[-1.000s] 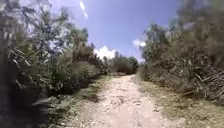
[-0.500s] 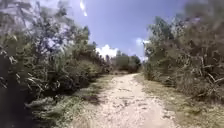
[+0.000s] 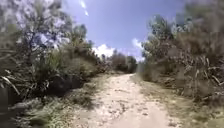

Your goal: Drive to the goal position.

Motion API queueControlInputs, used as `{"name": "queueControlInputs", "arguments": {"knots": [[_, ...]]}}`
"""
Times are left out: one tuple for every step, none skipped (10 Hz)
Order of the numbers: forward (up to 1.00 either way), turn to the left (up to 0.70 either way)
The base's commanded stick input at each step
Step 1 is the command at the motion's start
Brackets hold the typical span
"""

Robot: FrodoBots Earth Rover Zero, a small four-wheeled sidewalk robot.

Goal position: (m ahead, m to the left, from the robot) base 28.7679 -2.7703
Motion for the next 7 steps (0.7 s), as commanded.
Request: {"name": "queueControlInputs", "arguments": {"knots": [[0.50,-0.01],[0.50,0.00],[0.50,0.00],[0.50,0.00],[0.50,0.00],[0.50,0.00],[0.50,0.00]]}}
